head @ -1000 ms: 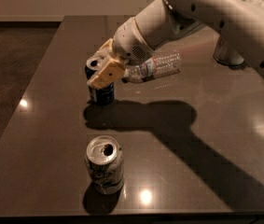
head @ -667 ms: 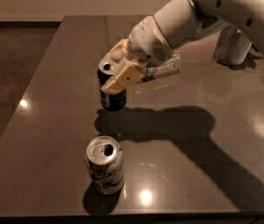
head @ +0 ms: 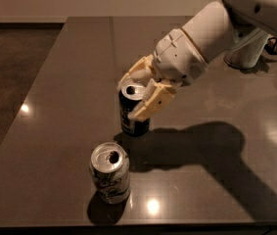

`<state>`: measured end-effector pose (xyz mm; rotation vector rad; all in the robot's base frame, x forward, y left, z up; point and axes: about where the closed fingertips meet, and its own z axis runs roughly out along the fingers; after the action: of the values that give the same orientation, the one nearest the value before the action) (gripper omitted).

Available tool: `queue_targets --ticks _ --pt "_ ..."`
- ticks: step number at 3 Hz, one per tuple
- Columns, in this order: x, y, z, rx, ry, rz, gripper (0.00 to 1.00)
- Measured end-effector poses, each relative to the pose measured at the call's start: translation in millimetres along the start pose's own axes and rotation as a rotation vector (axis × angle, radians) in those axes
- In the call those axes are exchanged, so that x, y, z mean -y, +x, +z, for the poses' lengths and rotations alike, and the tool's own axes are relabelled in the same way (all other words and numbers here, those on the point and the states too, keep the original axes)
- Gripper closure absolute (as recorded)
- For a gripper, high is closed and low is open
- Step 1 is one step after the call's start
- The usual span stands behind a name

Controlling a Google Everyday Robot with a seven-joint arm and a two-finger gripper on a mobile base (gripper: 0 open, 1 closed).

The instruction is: Move pepsi can near 7up can

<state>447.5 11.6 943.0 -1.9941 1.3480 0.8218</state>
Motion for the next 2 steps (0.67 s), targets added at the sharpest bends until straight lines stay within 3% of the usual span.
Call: queue_targets --ticks 2 --pt "-42 1 17 0.004 -0.128 -0.073 1.0"
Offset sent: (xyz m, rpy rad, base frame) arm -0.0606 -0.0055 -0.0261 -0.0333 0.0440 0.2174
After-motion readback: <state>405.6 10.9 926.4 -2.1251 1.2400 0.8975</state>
